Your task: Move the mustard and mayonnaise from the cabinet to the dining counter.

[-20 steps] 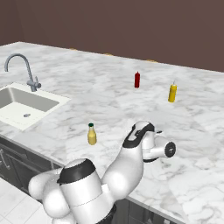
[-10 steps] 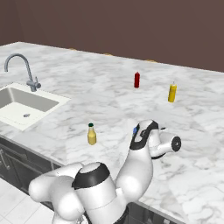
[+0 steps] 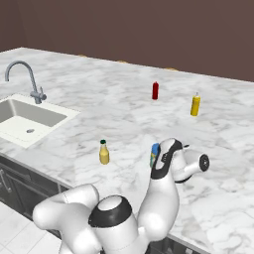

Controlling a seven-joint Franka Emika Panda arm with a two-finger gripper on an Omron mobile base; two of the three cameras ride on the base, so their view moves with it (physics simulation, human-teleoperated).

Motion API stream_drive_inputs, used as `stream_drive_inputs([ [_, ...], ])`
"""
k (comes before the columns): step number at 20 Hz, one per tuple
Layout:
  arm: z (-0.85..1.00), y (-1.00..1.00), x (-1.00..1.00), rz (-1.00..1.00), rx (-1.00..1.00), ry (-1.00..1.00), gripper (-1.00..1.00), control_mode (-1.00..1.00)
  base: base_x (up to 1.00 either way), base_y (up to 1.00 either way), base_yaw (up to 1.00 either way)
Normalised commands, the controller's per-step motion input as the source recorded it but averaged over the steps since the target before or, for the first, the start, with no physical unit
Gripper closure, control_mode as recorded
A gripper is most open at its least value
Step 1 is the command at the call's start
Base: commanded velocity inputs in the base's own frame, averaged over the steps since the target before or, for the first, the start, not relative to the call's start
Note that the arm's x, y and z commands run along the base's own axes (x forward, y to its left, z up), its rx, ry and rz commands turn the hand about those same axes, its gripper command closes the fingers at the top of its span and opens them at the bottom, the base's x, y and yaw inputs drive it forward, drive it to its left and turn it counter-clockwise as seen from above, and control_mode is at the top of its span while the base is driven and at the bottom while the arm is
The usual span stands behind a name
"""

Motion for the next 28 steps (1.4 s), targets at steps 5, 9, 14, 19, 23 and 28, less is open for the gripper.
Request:
stream_drive_inputs([
  [5,-0.14,0.0,-0.27,0.0,-0.02,-0.04,-1.0,-1.0,0.0,0.0,0.0],
  [9,0.0,-0.01,-0.4,0.0,0.0,-0.07,-1.0,-1.0,0.0,0.0,0.0],
  [14,0.3,-0.13,-0.67,0.0,0.0,-0.1,-1.0,-1.0,0.0,0.0,0.0],
  [19,0.74,-0.03,-0.93,0.03,-0.02,-0.08,-1.0,-1.0,0.0,0.0,0.0],
  [23,1.0,0.24,-0.87,0.05,-0.05,-0.03,-1.0,-1.0,0.0,0.0,0.0],
  [28,1.0,0.69,-0.72,0.0,-0.09,0.01,-1.0,-1.0,0.0,0.0,0.0],
])
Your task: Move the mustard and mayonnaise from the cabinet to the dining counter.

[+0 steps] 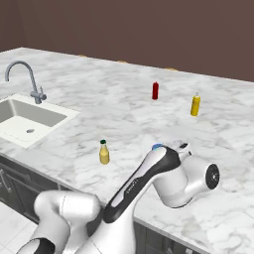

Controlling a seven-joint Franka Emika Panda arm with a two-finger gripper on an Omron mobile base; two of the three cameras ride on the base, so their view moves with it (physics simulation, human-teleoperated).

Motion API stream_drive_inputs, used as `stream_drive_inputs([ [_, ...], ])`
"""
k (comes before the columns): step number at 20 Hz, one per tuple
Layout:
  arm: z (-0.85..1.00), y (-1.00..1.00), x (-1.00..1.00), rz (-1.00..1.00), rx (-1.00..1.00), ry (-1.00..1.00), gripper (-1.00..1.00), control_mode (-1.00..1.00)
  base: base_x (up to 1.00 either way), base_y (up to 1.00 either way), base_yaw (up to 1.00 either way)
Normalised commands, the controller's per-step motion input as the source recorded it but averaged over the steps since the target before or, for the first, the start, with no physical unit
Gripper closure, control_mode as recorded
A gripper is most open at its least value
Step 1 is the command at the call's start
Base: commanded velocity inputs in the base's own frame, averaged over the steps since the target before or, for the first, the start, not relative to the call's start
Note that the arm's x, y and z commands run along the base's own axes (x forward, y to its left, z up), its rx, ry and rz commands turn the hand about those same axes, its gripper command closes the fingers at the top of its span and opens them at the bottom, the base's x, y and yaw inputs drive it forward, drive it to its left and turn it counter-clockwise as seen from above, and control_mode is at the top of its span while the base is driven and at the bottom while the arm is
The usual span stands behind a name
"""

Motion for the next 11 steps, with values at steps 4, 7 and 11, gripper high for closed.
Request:
stream_drive_inputs([
  [4,1.0,0.93,-0.61,0.0,-0.14,0.07,-1.0,-1.0,0.0,0.0,0.0],
  [7,0.81,1.0,-0.48,-0.07,-0.17,0.14,-1.0,-1.0,0.0,0.0,0.0],
  [11,0.65,1.0,-0.26,-0.13,-0.2,0.24,-1.0,-1.0,0.0,0.0,0.0],
])
